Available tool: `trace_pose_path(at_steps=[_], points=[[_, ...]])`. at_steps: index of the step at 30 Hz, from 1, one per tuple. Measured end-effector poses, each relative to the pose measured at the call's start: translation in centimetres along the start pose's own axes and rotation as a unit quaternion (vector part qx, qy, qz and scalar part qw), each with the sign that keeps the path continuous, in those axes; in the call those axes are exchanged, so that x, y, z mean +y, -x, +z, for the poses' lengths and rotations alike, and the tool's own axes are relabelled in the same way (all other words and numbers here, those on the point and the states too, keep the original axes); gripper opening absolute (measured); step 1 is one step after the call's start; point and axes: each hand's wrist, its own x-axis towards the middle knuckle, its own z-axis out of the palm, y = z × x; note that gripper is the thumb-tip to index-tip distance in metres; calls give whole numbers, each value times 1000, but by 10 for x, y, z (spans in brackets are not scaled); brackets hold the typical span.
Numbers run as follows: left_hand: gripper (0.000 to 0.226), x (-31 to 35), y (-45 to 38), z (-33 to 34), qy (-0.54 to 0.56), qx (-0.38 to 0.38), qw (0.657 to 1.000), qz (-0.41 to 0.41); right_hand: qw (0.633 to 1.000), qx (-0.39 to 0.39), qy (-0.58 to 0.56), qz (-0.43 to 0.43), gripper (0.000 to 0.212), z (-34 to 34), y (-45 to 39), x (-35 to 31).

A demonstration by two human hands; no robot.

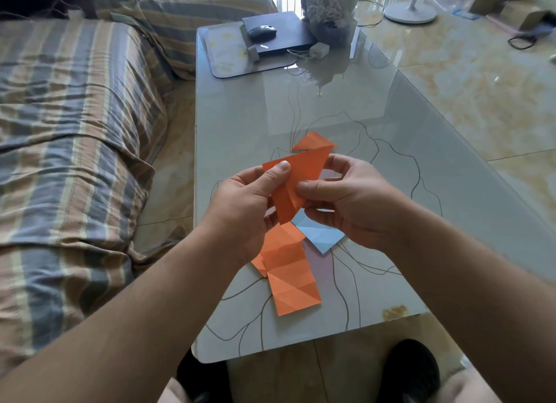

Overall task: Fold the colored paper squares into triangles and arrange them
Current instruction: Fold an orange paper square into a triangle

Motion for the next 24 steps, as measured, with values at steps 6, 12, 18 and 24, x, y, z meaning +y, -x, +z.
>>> trace_pose_path(at_steps=[6,12,18,24], points=[[6,0,0,3,20,10,1000,3,999,-30,36,3,44,1,1,5],[7,4,-1,2,28,30,999,5,995,-48,90,-9,38,3,2,10],[6,3,-1,3,44,46,998,4,987,-81,141,-17,42,6,2,12],[11,6,0,1,42,60,997,18,982,-80,171,29,42,-4,3,5]])
